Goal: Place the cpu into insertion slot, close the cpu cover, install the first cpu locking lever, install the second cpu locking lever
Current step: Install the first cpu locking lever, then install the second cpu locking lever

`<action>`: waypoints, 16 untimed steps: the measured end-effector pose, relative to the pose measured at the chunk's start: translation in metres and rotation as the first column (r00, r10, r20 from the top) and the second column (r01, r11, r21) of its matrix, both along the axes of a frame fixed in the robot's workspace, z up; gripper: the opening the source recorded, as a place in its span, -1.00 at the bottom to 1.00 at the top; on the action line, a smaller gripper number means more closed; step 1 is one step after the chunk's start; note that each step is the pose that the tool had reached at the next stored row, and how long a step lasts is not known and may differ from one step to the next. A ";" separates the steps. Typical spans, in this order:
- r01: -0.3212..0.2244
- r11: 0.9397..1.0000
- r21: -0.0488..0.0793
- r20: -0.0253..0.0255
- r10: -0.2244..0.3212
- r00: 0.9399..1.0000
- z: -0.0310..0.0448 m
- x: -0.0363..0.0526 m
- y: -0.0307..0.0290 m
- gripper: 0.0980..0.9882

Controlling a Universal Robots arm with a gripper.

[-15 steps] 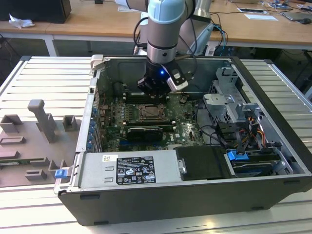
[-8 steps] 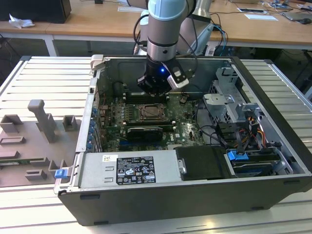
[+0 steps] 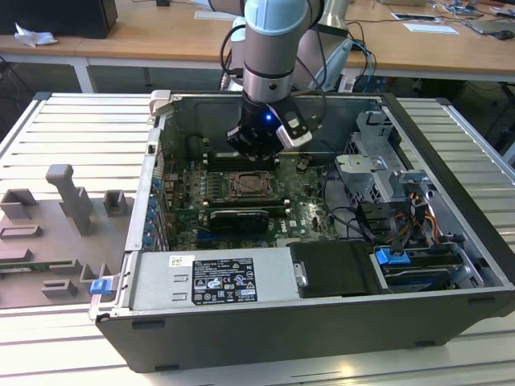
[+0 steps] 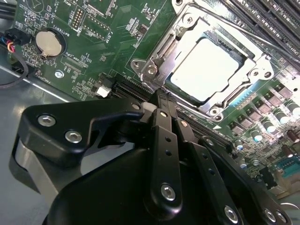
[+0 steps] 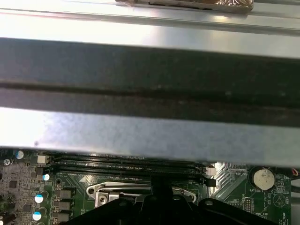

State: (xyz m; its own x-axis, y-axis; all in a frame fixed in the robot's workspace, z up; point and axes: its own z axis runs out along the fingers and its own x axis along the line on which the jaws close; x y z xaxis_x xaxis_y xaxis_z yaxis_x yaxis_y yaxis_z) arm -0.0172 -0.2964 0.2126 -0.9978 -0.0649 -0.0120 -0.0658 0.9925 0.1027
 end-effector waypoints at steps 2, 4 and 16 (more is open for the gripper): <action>0.000 1.000 0.000 0.000 0.000 1.000 0.0000 0.0000 -0.0005 -0.98; 0.000 1.000 0.000 0.000 0.000 1.000 0.0000 0.0000 -0.0014 -0.98; 0.000 1.000 0.000 0.000 0.000 1.000 0.0000 0.0000 -0.0111 -0.98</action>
State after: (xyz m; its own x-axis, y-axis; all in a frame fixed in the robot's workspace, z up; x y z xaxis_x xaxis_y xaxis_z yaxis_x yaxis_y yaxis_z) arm -0.0171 -0.3075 0.2126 -0.9978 -0.0650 -0.0119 -0.0659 0.9925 0.1026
